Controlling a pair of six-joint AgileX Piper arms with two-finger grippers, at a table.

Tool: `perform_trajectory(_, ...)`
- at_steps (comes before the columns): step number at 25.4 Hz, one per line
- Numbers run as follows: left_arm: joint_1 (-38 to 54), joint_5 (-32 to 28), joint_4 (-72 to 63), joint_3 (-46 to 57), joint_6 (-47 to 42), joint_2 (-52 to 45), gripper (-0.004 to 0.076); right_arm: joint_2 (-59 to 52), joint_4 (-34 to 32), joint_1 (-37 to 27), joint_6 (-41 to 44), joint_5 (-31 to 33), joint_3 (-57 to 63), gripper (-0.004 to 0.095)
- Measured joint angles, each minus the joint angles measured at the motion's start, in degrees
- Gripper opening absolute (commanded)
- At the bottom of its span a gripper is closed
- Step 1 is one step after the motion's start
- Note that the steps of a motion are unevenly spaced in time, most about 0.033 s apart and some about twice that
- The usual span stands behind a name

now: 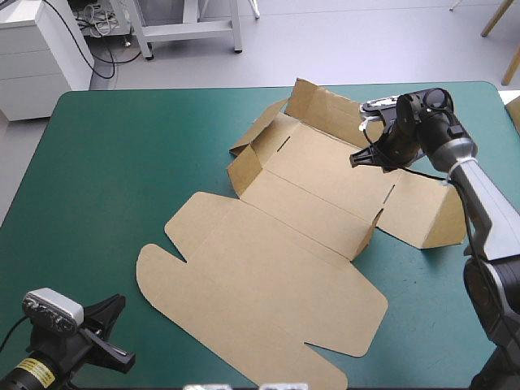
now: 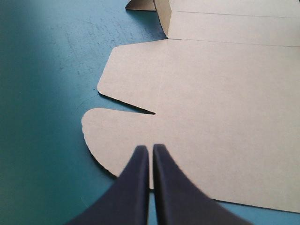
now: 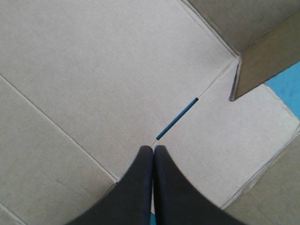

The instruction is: Fold the box

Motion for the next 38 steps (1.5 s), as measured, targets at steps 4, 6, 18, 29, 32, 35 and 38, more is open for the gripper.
perform_trajectory(4, 0.0, -0.07, 0.0, 0.0, 0.0, 0.0, 0.0007, -5.12, -0.05, 0.0, 0.0, 0.3, 0.0, -0.0021)
perform_trajectory(6, 0.0, -0.07, 0.0, 0.0, 0.0, 0.0, 0.0007, -7.76, -0.05, 0.0, 0.0, 0.37, 0.0, -0.0021)
perform_trajectory(18, 0.0, -0.07, 0.0, 0.0, 0.0, 0.0, 0.0007, -16.65, 7.26, 0.0, 3.66, 1.34, 0.0, -0.0021)
perform_trajectory(29, 0.0, -0.07, 0.0, 0.0, 0.0, 0.0, 0.0007, -20.34, 11.54, 0.0, 7.15, 1.4, 7.97, -0.0021)
perform_trajectory(32, 0.0, -0.07, 0.0, 0.0, 0.0, 0.0, 0.0007, -21.25, 11.49, 0.0, 7.55, 1.4, 10.43, -0.0021)
perform_trajectory(35, 0.0, 0.0, 0.0, 0.0, 0.0, 0.0, 0.0007, -22.06, 11.54, 0.0, 7.55, 1.4, 11.56, -0.002)
perform_trajectory(38, 0.0, 0.0, 0.0, 0.0, 0.0, 0.0, 0.0007, -22.91, 11.44, 0.0, 7.6, 1.4, 11.66, 0.0011)
